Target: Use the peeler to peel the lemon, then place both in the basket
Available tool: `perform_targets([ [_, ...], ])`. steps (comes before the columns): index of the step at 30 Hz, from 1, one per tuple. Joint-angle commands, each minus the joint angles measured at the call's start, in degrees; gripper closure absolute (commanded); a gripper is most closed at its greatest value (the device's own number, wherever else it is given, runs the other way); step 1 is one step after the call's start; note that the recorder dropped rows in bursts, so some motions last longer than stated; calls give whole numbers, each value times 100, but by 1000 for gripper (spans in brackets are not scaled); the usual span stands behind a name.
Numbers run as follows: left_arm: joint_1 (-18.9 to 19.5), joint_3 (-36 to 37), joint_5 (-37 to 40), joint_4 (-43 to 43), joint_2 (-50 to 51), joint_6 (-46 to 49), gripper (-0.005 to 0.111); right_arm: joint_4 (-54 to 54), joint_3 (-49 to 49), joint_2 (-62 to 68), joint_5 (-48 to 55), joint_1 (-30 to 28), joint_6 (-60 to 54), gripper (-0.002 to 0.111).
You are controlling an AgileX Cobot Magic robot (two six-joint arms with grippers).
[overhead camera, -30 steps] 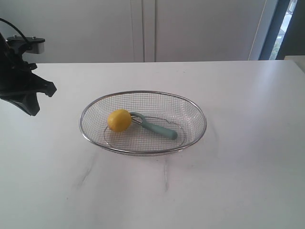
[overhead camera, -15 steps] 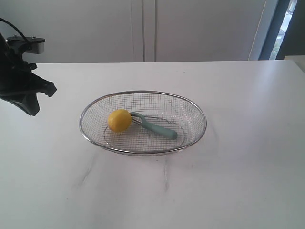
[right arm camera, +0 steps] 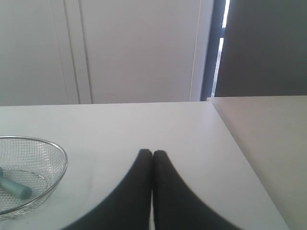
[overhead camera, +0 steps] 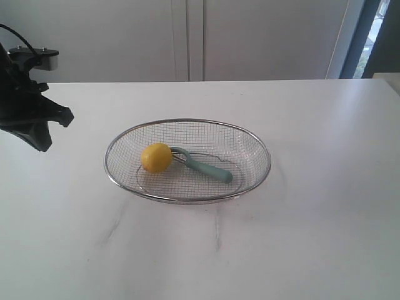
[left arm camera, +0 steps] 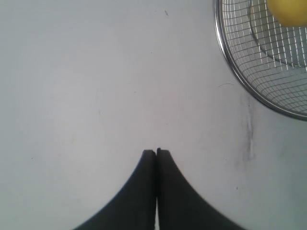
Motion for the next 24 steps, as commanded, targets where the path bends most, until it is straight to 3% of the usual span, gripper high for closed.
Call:
perform_targets([
  [1, 10, 44, 60, -32, -60, -42, 107, -144, 389, -295, -142, -31, 0, 108],
  [10, 10, 44, -4, -32, -60, -42, 107, -168, 1116, -311, -766, -31, 0, 108],
  [24, 10, 44, -1399, -32, -60, -31, 107, -168, 2213, -311, -1473, -31, 86, 108],
])
